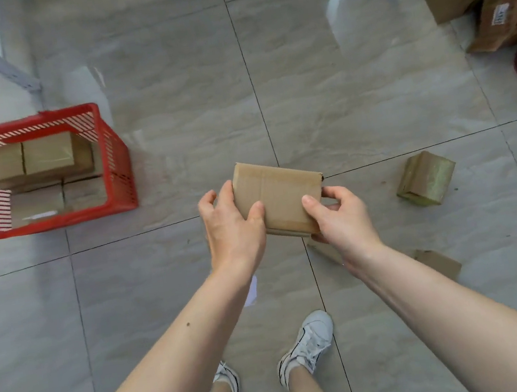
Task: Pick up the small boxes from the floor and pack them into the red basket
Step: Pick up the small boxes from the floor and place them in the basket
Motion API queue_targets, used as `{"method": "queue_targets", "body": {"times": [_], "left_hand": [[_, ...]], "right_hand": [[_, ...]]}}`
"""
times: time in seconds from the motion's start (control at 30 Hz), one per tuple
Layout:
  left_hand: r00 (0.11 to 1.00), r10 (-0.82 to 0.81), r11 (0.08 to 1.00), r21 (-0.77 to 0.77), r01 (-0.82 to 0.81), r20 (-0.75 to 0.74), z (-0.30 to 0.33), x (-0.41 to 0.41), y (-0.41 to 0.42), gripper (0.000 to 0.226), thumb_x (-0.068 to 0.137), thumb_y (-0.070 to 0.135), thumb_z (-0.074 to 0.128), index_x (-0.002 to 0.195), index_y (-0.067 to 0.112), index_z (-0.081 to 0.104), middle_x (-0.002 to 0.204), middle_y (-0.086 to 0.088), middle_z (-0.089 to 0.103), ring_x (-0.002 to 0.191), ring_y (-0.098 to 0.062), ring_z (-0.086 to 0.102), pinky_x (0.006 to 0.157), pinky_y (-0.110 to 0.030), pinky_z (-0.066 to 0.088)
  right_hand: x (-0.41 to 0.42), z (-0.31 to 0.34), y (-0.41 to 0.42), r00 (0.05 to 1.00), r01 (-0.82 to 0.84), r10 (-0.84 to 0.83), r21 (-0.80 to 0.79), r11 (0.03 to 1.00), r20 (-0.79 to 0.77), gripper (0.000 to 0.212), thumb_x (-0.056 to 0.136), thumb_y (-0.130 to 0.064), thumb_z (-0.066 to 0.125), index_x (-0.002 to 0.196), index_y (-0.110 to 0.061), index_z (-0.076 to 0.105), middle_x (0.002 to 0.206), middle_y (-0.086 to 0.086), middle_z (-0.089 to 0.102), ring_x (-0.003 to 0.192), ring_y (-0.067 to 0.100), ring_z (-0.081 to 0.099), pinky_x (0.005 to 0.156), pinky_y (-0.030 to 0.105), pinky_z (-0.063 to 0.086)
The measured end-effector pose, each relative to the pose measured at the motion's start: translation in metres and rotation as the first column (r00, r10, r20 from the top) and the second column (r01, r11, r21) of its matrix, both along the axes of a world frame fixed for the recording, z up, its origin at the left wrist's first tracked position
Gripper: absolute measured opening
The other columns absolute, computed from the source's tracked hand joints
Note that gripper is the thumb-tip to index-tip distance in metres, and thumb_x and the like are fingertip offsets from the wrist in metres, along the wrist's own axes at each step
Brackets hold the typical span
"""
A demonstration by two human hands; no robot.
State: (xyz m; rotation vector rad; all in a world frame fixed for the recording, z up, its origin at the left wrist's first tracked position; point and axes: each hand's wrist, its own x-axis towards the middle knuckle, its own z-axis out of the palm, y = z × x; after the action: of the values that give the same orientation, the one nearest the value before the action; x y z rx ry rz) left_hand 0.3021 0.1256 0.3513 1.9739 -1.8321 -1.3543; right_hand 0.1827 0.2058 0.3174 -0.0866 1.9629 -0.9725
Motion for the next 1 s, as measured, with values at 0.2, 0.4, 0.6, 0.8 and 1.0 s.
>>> {"method": "queue_targets", "body": {"times": [0.2, 0.4, 0.6, 0.8, 1.0], "left_hand": [[0.994, 0.099, 0.995, 0.015, -0.098, -0.041, 0.002, 0.098, -0.045, 0.054, 0.090, 0.024, 0.060, 0.142, 0.019, 0.045, 0.150, -0.009, 0.033, 0.128, -0.021, 0.045, 0.103, -0.023, 0.035], [0.986, 0.165, 0.986, 0.033, -0.164, -0.035, 0.007, 0.206, -0.097, 0.052, 0.090, 0.023, 0.060, 0.141, 0.021, 0.044, 0.147, -0.006, 0.033, 0.122, -0.024, 0.049, 0.095, -0.022, 0.034], [0.966, 0.256, 0.966, 0.047, -0.254, -0.035, 0.008, 0.293, -0.150, 0.052, 0.087, 0.024, 0.064, 0.136, 0.022, 0.047, 0.138, -0.004, 0.043, 0.116, -0.022, 0.054, 0.101, -0.033, 0.043], [0.945, 0.326, 0.944, 0.064, -0.325, -0.011, -0.004, 0.345, -0.199, 0.046, 0.085, 0.028, 0.067, 0.124, 0.018, 0.046, 0.118, 0.000, 0.060, 0.105, -0.022, 0.057, 0.087, -0.034, 0.046], [0.919, 0.394, 0.915, 0.101, -0.392, -0.004, -0.018, 0.376, -0.272, 0.042, 0.088, 0.032, 0.065, 0.120, 0.014, 0.043, 0.115, -0.001, 0.059, 0.099, -0.020, 0.055, 0.079, -0.030, 0.042]], "right_hand": [[0.088, 0.009, -0.057, 0.994, -0.107, 0.107, -0.013, 0.994, -0.002, 0.041, 0.088, -0.032, 0.067, 0.126, -0.021, 0.058, 0.098, 0.007, 0.069, 0.091, 0.021, 0.068, 0.092, 0.052, 0.055], [0.190, 0.014, -0.116, 0.980, -0.196, 0.197, -0.026, 0.980, 0.036, 0.040, 0.091, -0.028, 0.065, 0.129, -0.017, 0.057, 0.092, 0.005, 0.067, 0.081, 0.016, 0.065, 0.088, 0.043, 0.056], [0.270, 0.012, -0.180, 0.967, -0.249, 0.252, -0.050, 0.967, 0.046, 0.038, 0.091, -0.025, 0.065, 0.128, -0.019, 0.056, 0.090, 0.000, 0.064, 0.079, 0.012, 0.063, 0.083, 0.037, 0.054], [0.316, 0.002, -0.246, 0.942, -0.336, 0.336, -0.008, 0.942, -0.015, 0.043, 0.087, -0.027, 0.068, 0.127, -0.012, 0.059, 0.102, 0.000, 0.068, 0.094, 0.016, 0.067, 0.090, 0.040, 0.055], [0.342, -0.006, -0.332, 0.907, -0.420, 0.418, -0.033, 0.907, -0.057, 0.034, 0.083, -0.025, 0.069, 0.116, -0.018, 0.067, 0.107, 0.000, 0.071, 0.096, 0.014, 0.067, 0.090, 0.036, 0.055]]}}
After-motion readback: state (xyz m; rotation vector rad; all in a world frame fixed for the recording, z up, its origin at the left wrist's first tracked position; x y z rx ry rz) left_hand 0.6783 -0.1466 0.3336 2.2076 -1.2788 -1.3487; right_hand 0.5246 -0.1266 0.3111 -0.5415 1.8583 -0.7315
